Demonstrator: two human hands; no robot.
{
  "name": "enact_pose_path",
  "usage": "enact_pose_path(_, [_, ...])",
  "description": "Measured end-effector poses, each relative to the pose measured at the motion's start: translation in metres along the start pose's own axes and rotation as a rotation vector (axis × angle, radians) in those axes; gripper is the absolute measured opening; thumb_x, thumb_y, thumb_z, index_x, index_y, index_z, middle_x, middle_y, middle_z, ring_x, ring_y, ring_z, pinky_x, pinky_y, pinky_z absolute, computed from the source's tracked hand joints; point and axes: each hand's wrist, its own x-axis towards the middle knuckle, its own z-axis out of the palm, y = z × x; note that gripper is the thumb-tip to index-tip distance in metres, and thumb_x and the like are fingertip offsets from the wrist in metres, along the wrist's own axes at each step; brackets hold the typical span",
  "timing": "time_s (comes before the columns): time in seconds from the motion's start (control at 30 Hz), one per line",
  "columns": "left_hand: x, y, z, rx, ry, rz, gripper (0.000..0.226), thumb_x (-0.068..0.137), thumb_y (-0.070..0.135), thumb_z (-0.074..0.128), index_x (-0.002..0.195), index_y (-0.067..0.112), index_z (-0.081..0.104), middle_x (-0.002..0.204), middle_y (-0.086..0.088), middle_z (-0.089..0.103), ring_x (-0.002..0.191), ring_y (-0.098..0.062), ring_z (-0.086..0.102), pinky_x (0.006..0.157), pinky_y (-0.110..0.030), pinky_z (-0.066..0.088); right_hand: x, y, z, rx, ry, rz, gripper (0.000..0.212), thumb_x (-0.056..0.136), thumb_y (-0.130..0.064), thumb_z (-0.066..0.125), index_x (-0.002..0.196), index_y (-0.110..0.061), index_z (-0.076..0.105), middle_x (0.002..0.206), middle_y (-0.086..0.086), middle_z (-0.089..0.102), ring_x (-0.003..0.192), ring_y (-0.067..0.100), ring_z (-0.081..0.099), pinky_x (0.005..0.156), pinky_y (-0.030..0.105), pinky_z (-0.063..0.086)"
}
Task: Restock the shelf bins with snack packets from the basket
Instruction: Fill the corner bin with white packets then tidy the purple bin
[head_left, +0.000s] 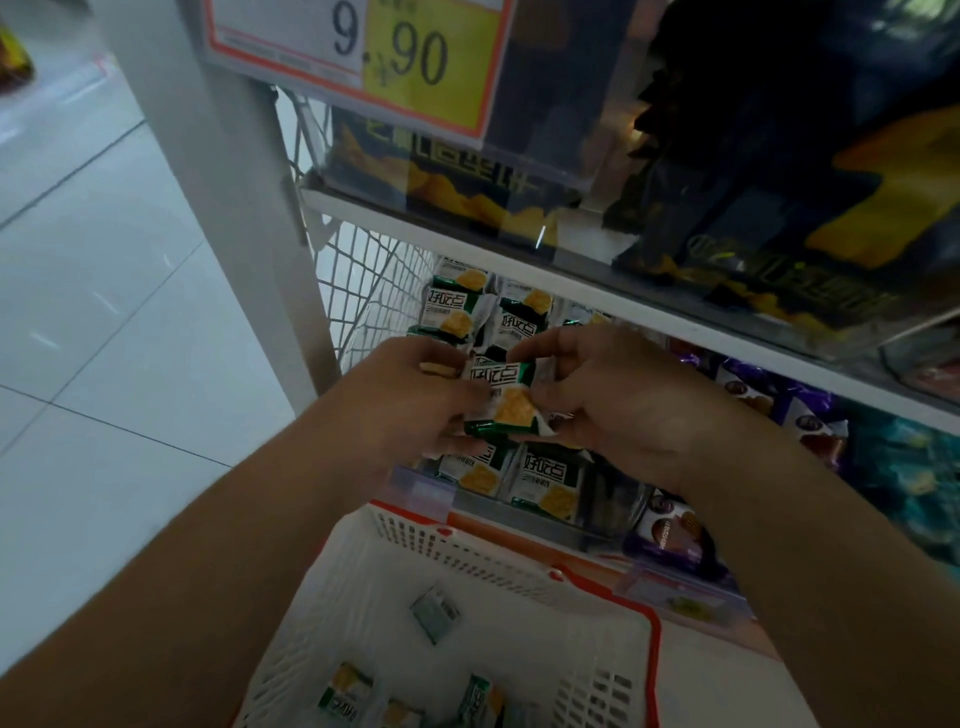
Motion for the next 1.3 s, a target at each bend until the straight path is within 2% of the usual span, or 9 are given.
enact_pose_path(0.1, [0.002, -0.003, -0.001, 0.094, 0.049, 0.074, 0.029, 0.086, 0.007, 0.081, 0.111, 0.012, 0.067, 0.100, -0.010, 0.078, 0.082, -0.025, 0.079, 0.075, -0.042, 0.065, 0.001, 0.000, -0.004, -0.571, 0.150, -0.136, 0.036, 0.093, 0.000, 0.062, 0.114, -0.029, 0.069, 0.106, -0.010, 0.069, 0.099, 0.009, 0.069, 0.076, 0.032, 0.062])
enact_pose_path(0.2, [0.005, -0.009, 0.001, 0.143, 0.077, 0.106, 0.028, 0.084, 0.009, 0.084, 0.106, 0.014, 0.068, 0.098, -0.010, 0.078, 0.083, -0.026, 0.079, 0.076, -0.043, 0.065, -0.001, 0.005, -0.001, -0.822, 0.060, -0.305, 0.042, 0.085, -0.027, 0.080, 0.121, -0.040, 0.062, 0.119, -0.022, 0.062, 0.111, 0.000, 0.059, 0.083, 0.021, 0.052])
enact_pose_path(0.4, [0.012, -0.020, 0.007, 0.503, 0.148, 0.179, 0.012, 0.096, 0.023, 0.070, 0.107, 0.026, 0.068, 0.095, -0.002, 0.076, 0.077, -0.022, 0.076, 0.072, -0.042, 0.065, 0.002, 0.019, 0.004, -1.263, 0.079, -0.374, 0.049, 0.080, -0.033, 0.086, 0.117, -0.023, 0.057, 0.109, 0.000, 0.063, 0.095, 0.021, 0.063, 0.079, 0.040, 0.058])
enact_pose_path(0.5, [0.012, -0.016, -0.006, 0.769, 0.271, 0.318, 0.026, 0.094, 0.012, 0.059, 0.108, 0.033, 0.066, 0.106, 0.007, 0.069, 0.091, -0.013, 0.067, 0.071, -0.029, 0.057, 0.000, 0.025, 0.002, -1.523, 0.055, -0.308, 0.036, 0.083, -0.029, 0.081, 0.100, -0.019, 0.051, 0.090, 0.003, 0.057, 0.083, 0.020, 0.056, 0.057, 0.030, 0.042])
enact_pose_path(0.57, [0.013, -0.017, -0.013, 0.887, 0.291, 0.361, 0.036, 0.090, 0.005, 0.061, 0.116, 0.029, 0.065, 0.115, 0.005, 0.064, 0.098, -0.014, 0.059, 0.076, -0.029, 0.052, -0.004, 0.028, 0.005, -1.631, 0.069, -0.282, 0.029, 0.086, -0.029, 0.078, 0.094, -0.020, 0.051, 0.092, 0.003, 0.055, 0.093, 0.023, 0.049, 0.068, 0.030, 0.039])
enact_pose_path(0.77, [0.011, -0.031, -0.015, 1.260, 0.183, 0.336, 0.038, 0.088, 0.017, 0.069, 0.123, 0.032, 0.066, 0.114, -0.003, 0.049, 0.099, -0.026, 0.059, 0.082, -0.042, 0.059, -0.007, 0.026, 0.010, -1.580, 0.098, -0.217, 0.021, 0.085, 0.001, 0.063, 0.074, -0.013, 0.051, 0.067, 0.006, 0.048, 0.061, 0.025, 0.053, 0.056, 0.033, 0.045])
enact_pose_path(1.0, [0.014, -0.047, -0.006, 1.321, 0.155, 0.248, 0.024, 0.093, 0.040, 0.056, 0.107, 0.028, 0.072, 0.114, -0.002, 0.053, 0.111, -0.026, 0.056, 0.088, -0.046, 0.057, -0.005, 0.025, 0.015, -1.392, 0.174, -0.312, 0.008, 0.097, -0.019, 0.064, 0.100, -0.015, 0.058, 0.080, 0.004, 0.055, 0.070, 0.022, 0.058, 0.064, 0.035, 0.055])
enact_pose_path(1.13, [0.013, -0.042, -0.008, 1.197, 0.262, 0.313, 0.039, 0.079, 0.045, 0.078, 0.112, 0.025, 0.070, 0.110, -0.004, 0.056, 0.102, -0.024, 0.060, 0.085, -0.042, 0.059, 0.001, 0.029, 0.014, -1.317, 0.202, -0.315, 0.014, 0.096, -0.020, 0.065, 0.108, -0.014, 0.063, 0.089, 0.006, 0.063, 0.075, 0.023, 0.063, 0.072, 0.042, 0.062])
enact_pose_path(1.3, [0.012, -0.044, -0.006, 1.236, 0.277, 0.329, 0.036, 0.082, 0.052, 0.072, 0.107, 0.029, 0.060, 0.101, 0.001, 0.058, 0.090, -0.020, 0.062, 0.075, -0.039, 0.060, 0.008, 0.032, 0.020, -1.170, 0.175, -0.300, 0.013, 0.092, -0.016, 0.064, 0.105, -0.012, 0.066, 0.097, 0.013, 0.071, 0.083, 0.030, 0.070, 0.077, 0.052, 0.064])
